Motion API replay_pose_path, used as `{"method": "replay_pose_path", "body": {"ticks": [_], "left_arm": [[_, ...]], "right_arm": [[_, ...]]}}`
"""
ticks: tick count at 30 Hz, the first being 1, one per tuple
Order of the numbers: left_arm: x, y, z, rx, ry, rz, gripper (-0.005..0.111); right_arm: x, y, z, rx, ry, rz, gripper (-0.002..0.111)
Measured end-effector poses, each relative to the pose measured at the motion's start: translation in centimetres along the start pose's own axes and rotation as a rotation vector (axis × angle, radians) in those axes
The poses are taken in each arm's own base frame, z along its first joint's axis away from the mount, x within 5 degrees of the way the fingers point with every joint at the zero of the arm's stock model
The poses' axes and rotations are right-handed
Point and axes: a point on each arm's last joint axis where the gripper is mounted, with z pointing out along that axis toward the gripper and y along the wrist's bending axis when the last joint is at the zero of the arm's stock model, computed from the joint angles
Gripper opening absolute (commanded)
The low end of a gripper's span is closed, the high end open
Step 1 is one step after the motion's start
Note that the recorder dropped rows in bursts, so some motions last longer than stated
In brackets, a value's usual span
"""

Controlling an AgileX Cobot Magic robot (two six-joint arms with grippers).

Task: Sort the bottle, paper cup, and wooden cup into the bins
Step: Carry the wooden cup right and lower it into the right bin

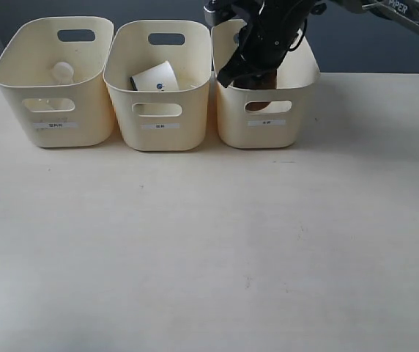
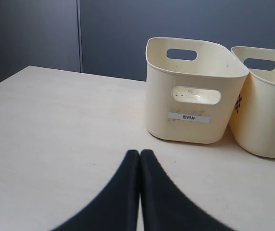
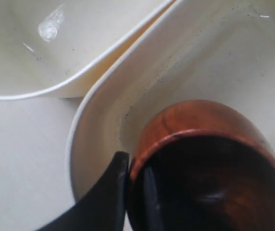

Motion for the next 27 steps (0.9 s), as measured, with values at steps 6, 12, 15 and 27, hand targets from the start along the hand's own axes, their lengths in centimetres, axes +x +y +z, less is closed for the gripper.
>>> {"method": "replay_pose_path", "body": {"ticks": [6,12,15,27], "left_arm": [[0.0,0.0,0.0,0.0,0.0,0.0,0.0],[0.0,0.0,0.0,0.0,0.0,0.0,0.0],[0.0,0.0,0.0,0.0,0.0,0.0,0.0],[0.0,0.0,0.0,0.0,0.0,0.0,0.0]], "right_arm": [[0.2,-0.1,1.1,-0.005,0.017,0.043,0.01],[0.3,-0.1,1.2,-0.007,0.022,0.048,0.031],[0.3,-0.1,1.2,-0.011,0.028,0.05,0.03],[-0.3,0.2,-1.8,0.013,-0.026,0.057,0.03]]}}
